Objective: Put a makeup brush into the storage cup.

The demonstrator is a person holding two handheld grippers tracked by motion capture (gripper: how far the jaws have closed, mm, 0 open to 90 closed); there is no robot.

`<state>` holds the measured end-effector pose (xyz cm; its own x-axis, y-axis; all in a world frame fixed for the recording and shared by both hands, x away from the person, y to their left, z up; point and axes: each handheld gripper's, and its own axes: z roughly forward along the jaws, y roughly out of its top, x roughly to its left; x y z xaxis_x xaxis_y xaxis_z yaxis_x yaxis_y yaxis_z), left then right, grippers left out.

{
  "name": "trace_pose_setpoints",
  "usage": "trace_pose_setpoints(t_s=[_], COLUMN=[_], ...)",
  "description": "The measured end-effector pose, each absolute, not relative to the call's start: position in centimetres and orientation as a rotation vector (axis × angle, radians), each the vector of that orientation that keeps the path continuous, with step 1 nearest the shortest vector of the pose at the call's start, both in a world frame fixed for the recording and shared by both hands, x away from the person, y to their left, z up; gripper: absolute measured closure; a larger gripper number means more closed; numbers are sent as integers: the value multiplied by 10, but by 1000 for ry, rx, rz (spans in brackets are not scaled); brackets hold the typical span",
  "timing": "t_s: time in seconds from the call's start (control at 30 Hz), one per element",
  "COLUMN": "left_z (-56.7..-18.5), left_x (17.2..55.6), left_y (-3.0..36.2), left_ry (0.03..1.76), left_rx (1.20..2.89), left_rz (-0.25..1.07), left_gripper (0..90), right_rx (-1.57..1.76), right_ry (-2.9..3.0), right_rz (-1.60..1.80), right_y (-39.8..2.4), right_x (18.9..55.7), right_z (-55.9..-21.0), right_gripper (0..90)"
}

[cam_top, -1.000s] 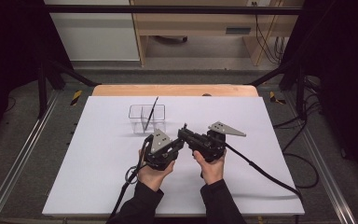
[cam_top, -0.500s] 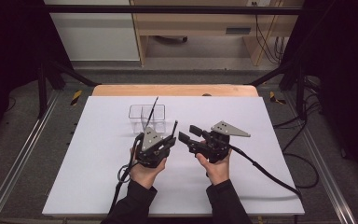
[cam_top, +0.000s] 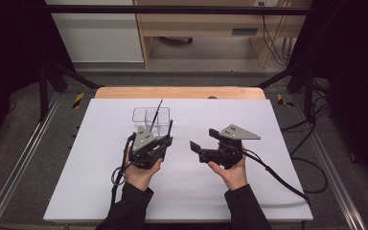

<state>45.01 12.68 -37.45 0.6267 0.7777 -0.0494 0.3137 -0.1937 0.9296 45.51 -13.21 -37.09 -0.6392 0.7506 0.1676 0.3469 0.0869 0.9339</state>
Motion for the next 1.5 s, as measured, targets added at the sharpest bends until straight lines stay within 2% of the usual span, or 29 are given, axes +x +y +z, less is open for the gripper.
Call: trace_pose_setpoints(t_s=[0.37,1.1,1.5], left_z=[-368,-352,-350], left_x=[451,459,475], left_y=[140,165,172], left_ry=[887,888,902], left_rx=[1769,1751,1776], left_rz=[561,605,617], left_gripper=[829,828,828], right_rx=[1089,1142,1142], right_ry=[1997,1970,1979], right_rz=[1491,1389,1333], right_y=[-150,-186,-190], right_x=[450,436,434], right_z=[-377,-393,-397], right_gripper=[65,33,32])
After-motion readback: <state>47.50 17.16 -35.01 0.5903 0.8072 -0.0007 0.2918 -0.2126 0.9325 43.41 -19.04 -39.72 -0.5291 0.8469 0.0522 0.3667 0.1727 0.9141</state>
